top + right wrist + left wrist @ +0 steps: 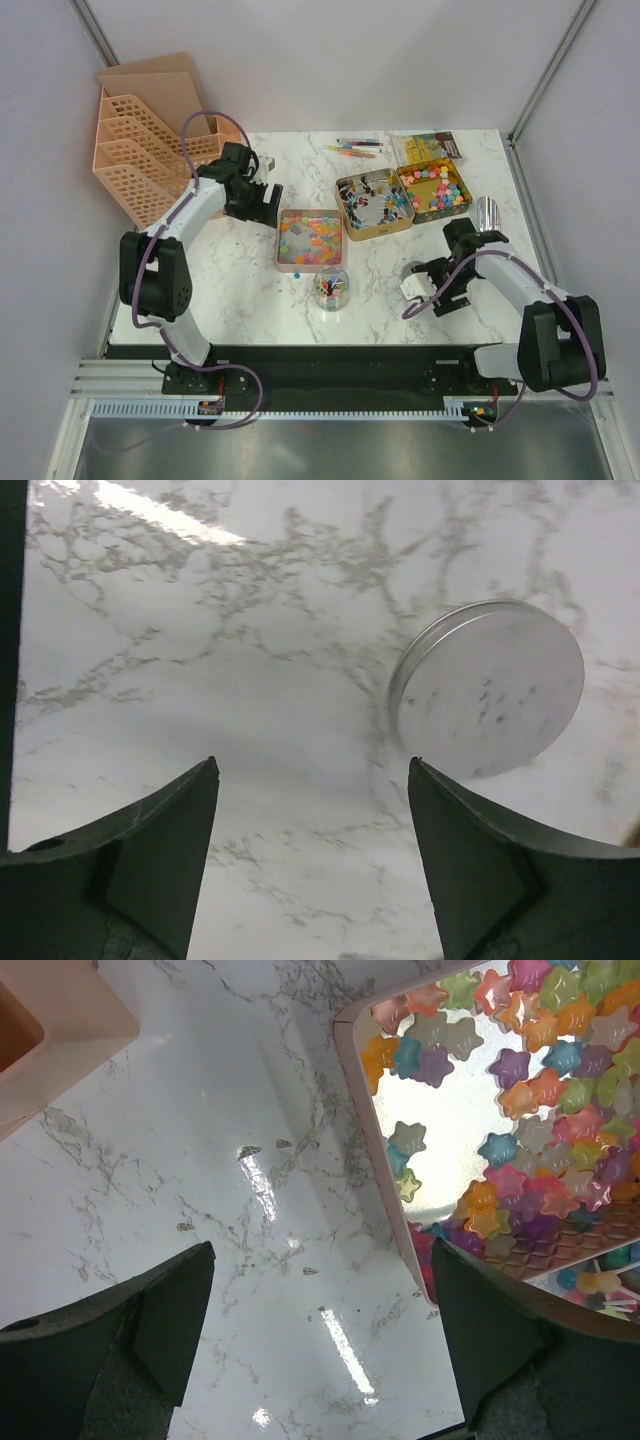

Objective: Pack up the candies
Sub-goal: Pick up the bottle lid at the center of the board, then place the bottle lid at the center of the board.

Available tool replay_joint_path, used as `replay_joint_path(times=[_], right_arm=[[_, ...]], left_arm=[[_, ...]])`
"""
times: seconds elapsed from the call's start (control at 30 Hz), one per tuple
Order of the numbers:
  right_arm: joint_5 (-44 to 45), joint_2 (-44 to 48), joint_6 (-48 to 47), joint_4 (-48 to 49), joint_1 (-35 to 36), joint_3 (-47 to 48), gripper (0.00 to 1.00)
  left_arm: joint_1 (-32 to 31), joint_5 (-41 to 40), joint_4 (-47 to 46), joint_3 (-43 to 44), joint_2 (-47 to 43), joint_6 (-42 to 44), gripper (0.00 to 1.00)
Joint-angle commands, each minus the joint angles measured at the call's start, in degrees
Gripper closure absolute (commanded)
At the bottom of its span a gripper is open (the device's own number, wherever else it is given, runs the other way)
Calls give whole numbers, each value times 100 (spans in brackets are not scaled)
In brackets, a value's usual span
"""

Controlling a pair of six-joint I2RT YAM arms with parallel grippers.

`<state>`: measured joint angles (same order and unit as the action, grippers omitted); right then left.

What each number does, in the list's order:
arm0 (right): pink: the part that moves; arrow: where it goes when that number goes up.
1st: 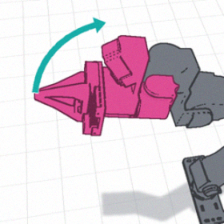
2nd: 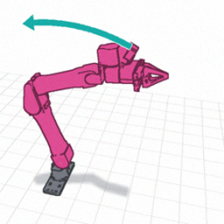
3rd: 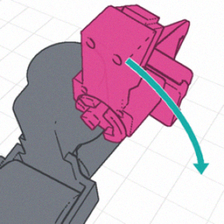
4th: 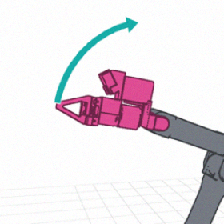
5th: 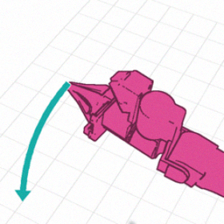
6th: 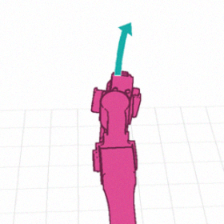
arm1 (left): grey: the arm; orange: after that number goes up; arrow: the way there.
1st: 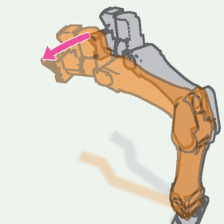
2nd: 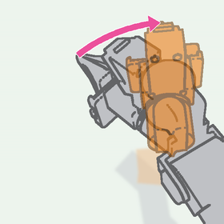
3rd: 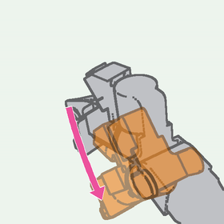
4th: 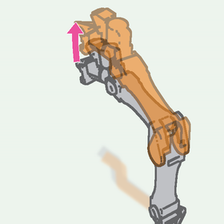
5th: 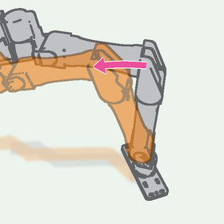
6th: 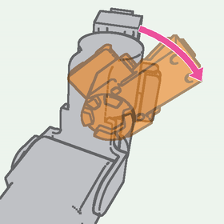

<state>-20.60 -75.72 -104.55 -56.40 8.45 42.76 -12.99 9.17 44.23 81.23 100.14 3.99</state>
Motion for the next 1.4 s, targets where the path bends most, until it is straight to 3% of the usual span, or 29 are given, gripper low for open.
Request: replay_joint_path(times=[0.0, 0.2, 0.37, 0.5, 0.57, 0.67, 0.87, 1.03, 1.37], right_arm=[[-339, 338, 303, -511, 183, 1072, 18], [-357, -3, 1314, -705, 1351, 2778, 19], [-173, -495, 1894, -627, 2124, 3396, 22], [-24, -706, 2245, -434, 2188, 3379, 21], [143, -986, 2684, -337, 2161, 3388, 14], [109, -1602, 3221, -336, 1698, 3676, 14], [162, -2534, 3555, -100, 1292, 3783, 34], [153, -3140, 3837, 120, 1159, 3994, 61], [231, -3563, 4241, 744, 1115, 3776, 77]], left_arm=[[-19, -64, -125, 121, -29, 128, 4], [7, -187, -370, -564, -416, 76, 2], [25, -231, -441, -723, -662, 111, 2], [25, -196, -433, -758, -846, 93, 2], [25, -179, -441, -793, -908, 93, 2], [25, -179, -441, -863, -979, 93, 2], [25, -196, -441, -881, -996, 93, 2], [25, -240, -433, -890, -979, 119, 2], [25, -275, -433, -855, -847, 120, 2]])
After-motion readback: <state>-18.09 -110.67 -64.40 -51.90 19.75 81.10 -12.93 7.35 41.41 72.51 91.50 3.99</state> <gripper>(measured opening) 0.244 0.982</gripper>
